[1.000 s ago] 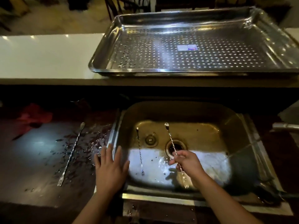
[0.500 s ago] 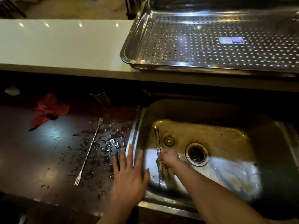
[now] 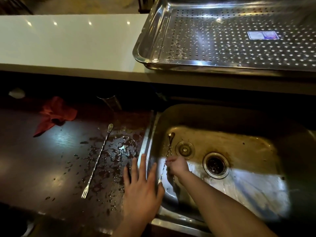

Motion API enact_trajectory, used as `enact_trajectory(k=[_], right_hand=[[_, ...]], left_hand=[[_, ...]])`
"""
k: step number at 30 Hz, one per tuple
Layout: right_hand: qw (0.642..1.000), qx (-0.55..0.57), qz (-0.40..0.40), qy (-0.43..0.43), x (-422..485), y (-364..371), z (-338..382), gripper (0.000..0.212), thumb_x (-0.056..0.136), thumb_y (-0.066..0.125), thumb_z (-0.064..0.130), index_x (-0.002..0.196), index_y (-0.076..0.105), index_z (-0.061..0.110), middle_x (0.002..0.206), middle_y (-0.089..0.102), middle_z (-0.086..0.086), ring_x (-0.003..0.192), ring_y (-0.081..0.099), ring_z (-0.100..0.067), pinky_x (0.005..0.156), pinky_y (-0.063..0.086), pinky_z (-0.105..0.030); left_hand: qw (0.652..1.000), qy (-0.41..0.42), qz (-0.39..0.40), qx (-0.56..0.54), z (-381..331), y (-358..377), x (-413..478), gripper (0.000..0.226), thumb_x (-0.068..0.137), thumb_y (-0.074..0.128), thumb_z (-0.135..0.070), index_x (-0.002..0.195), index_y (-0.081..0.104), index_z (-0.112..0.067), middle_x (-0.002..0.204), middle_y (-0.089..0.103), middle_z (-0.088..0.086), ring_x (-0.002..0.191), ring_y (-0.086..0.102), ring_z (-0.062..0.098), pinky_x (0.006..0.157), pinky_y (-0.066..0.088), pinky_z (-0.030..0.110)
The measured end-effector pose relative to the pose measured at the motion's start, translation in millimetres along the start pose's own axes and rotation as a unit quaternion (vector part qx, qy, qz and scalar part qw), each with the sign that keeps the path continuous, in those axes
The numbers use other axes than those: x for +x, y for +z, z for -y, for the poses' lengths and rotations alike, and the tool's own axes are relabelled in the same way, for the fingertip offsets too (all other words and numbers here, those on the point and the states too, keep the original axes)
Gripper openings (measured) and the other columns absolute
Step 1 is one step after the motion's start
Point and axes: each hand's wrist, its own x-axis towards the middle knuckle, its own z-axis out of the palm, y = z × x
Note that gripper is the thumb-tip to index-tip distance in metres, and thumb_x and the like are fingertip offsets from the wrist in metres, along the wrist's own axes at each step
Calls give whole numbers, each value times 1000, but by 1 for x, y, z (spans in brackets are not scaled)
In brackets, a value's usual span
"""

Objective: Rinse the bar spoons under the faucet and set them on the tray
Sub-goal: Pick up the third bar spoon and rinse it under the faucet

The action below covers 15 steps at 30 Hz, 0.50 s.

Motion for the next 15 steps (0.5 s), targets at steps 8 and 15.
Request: enact_trajectory(k=[8, 15], right_hand=[[997, 25, 44, -61, -67, -49, -21, 13, 92, 61, 2, 95, 70, 11, 91, 68, -9, 81, 62, -21, 76, 51, -34], [976, -138, -61, -158, -145, -118, -65, 13, 92, 67, 23, 102, 73, 21, 101, 74, 4, 92, 67, -12, 81, 49, -26]], left_hand=[[1000, 3, 15, 20, 1, -1, -1, 68, 90, 23, -63, 151, 12, -35, 160, -20, 8, 145, -21, 33, 117, 0, 59], [1000, 7, 14, 17, 0, -4, -2, 66, 90, 17, -62, 150, 10, -34, 160, -18, 9, 144, -24, 33, 116, -2, 60]])
